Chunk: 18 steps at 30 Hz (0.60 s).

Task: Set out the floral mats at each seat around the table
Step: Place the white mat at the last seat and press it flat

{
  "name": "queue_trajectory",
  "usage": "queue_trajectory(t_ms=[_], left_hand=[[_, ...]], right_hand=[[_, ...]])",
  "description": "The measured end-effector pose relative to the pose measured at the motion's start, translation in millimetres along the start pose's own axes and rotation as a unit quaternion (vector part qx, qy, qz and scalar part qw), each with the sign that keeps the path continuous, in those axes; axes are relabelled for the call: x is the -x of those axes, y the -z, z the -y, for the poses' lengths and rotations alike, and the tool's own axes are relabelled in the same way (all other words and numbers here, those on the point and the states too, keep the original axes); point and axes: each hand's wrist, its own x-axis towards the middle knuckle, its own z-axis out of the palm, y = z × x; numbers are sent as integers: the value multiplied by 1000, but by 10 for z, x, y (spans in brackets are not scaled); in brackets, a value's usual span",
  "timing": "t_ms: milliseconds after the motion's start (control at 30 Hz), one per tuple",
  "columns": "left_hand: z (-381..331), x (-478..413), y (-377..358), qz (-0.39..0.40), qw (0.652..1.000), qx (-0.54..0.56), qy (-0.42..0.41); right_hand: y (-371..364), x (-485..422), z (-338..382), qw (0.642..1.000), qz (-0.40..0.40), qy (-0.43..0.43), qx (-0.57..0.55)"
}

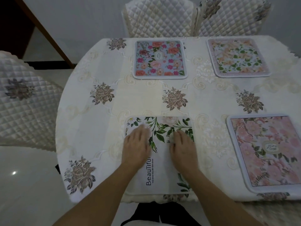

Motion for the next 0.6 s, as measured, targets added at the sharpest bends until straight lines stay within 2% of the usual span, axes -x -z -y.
queue_trajectory(t_ms=[67,133,367,600], left_hand=[[-134,-21,-160,35,997,5,-68],[-137,48,-299,60,995,4,-77],[236,198,-267,59,995,-27,-72],[209,188,-225,71,995,-17,-64]], right_hand=[[-194,24,179,996,62,57,-3],[-308,69,178,991,103,90,15],[-35,117,-516,989,132,32,62],[-18,94,-609,985,151,41,70]])
